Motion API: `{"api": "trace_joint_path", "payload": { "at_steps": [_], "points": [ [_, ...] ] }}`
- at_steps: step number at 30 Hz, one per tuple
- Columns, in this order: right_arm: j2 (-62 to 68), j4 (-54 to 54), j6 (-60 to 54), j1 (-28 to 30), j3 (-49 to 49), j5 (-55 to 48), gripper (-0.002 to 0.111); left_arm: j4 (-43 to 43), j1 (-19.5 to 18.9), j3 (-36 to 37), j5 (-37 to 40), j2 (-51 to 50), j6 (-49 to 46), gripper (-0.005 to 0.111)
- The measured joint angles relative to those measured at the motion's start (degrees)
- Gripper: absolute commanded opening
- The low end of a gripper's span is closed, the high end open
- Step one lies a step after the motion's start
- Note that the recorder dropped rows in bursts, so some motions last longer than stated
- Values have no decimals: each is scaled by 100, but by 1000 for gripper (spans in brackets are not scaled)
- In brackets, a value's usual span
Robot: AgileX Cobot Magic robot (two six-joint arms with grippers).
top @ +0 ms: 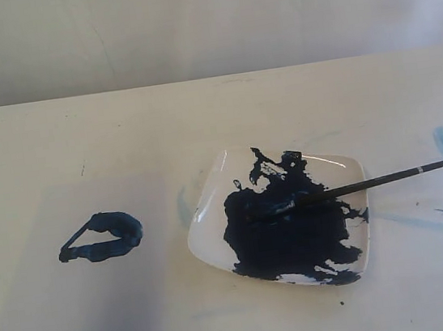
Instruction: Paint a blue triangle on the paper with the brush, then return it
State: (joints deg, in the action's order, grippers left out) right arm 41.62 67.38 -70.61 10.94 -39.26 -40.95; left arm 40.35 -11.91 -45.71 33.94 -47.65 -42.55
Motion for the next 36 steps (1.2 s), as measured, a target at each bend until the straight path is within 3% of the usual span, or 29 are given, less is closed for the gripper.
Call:
{"api": "trace_joint_path", "payload": {
  "at_steps": [10, 30, 36],
  "points": [
    [-226, -790, 978, -365, 0, 271, 0, 0, 0, 0, 0, 0, 0, 0],
    [-226, -835, 1066, -399, 0, -60, 0, 0, -12, 0, -11, 30, 0, 0],
    [-226, -835, 1066, -399, 0, -60, 0, -11, -145, 0, -11, 1241, 0, 0]
  ]
}}
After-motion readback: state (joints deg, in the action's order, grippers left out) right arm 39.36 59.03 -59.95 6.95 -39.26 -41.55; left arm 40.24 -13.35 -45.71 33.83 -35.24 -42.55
